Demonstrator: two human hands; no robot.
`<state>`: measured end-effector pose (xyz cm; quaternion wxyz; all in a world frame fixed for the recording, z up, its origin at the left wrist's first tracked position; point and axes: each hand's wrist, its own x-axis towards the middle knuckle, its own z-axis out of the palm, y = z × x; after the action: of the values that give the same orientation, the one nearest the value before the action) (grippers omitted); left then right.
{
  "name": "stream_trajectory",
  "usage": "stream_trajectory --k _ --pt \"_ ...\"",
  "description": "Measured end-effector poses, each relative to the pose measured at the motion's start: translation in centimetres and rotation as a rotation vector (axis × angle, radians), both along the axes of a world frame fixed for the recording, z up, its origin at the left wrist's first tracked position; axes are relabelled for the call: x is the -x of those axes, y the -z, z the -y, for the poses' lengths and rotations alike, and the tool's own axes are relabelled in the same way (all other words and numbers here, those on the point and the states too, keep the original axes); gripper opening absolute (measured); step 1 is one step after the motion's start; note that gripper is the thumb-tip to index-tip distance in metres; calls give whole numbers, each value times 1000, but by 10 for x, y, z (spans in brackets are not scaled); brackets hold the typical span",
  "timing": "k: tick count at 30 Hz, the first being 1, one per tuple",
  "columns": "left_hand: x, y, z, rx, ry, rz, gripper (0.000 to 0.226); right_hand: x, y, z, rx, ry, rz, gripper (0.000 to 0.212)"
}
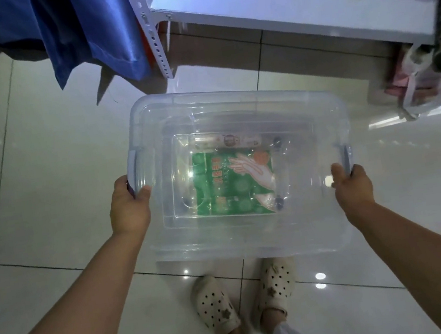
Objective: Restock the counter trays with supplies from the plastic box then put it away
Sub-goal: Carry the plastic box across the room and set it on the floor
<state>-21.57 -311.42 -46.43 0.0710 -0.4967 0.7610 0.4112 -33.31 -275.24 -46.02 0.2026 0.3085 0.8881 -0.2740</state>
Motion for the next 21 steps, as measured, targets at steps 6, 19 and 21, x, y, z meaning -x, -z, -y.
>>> stream_trajectory --k 6,19,21 --pt "22 -47 -14 8 -23 -23 21 2 -39 -19 32 60 23 42" --pt "151 -260 -56 207 321 -164 21 36 -241 -78 343 330 -52 29" --pt "178 -280 -57 235 366 -181 15 45 -260 -79 408 363 -82 32"
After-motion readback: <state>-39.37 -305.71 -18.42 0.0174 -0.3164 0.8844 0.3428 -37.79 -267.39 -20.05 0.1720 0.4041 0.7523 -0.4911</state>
